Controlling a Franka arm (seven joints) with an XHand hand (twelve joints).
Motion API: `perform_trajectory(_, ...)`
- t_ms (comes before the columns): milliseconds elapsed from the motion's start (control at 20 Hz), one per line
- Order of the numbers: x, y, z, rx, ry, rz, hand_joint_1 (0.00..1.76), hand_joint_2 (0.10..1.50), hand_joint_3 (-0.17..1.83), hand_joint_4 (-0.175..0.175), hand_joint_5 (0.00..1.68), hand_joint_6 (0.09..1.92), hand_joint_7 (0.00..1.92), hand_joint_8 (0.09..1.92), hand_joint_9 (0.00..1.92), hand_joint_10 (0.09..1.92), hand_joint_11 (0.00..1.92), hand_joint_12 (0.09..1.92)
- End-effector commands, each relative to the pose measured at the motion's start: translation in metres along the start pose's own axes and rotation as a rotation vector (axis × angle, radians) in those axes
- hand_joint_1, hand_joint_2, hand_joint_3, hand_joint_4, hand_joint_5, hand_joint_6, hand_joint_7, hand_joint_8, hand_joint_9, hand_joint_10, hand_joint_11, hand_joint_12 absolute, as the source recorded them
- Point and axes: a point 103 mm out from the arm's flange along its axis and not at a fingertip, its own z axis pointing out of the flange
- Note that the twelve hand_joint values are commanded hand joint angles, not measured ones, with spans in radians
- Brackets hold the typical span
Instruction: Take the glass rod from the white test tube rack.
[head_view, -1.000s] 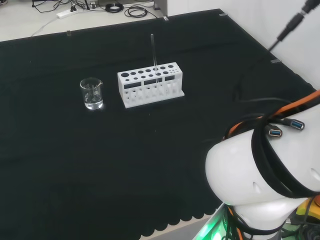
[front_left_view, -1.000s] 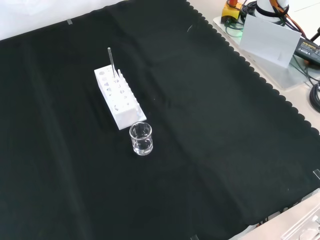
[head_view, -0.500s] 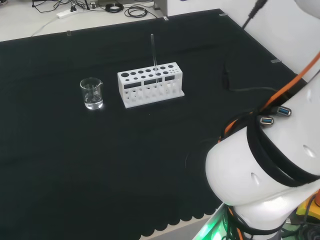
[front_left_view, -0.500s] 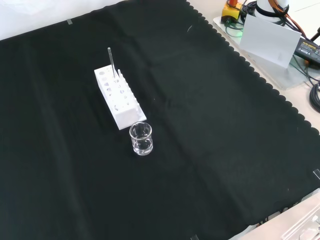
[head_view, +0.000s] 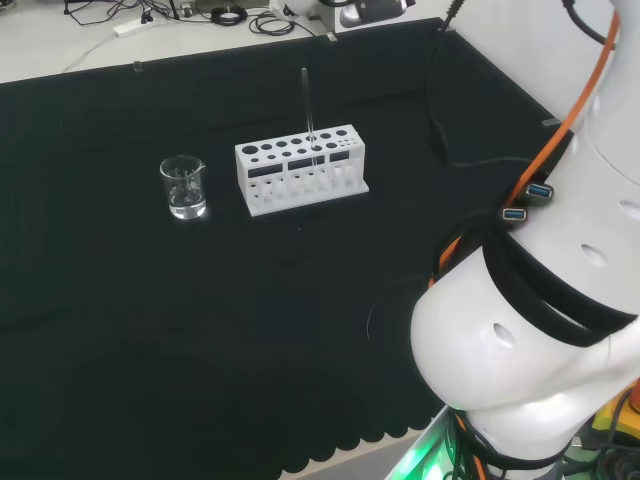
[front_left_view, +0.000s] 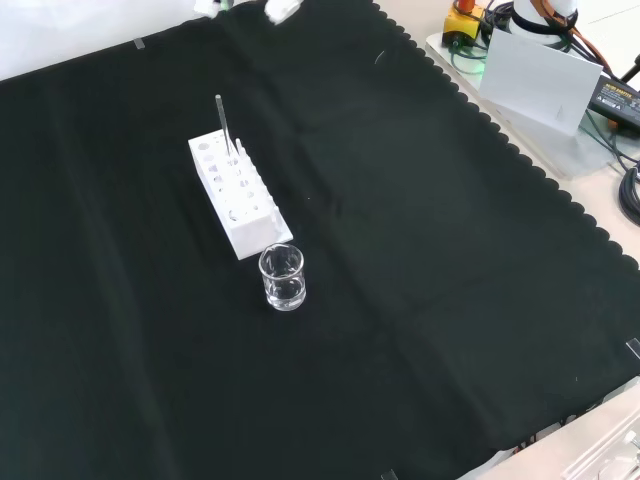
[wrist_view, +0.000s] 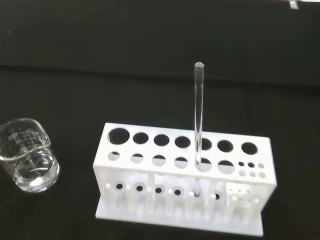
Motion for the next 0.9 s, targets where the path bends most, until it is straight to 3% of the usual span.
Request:
perform_trajectory(50,-0.007,0.037,0.018,-0.033,0.023,-0.026,0.47,1.04,0.43,-0.142,0.46,0.13,0.44,0.79,0.88,0.74,0.63,1.26)
perform_trajectory(550,-0.014,0.067,0.053,0.015,0.075,-0.044,0.47,1.04,0.43,-0.150,0.47,0.20,0.51,0.79,0.97,0.81,0.78,1.22)
perform_trajectory(900,-0.024,0.076,0.074,0.041,0.077,-0.042,0.48,1.04,0.44,-0.160,0.36,0.57,0.58,0.81,1.05,0.89,0.91,1.19)
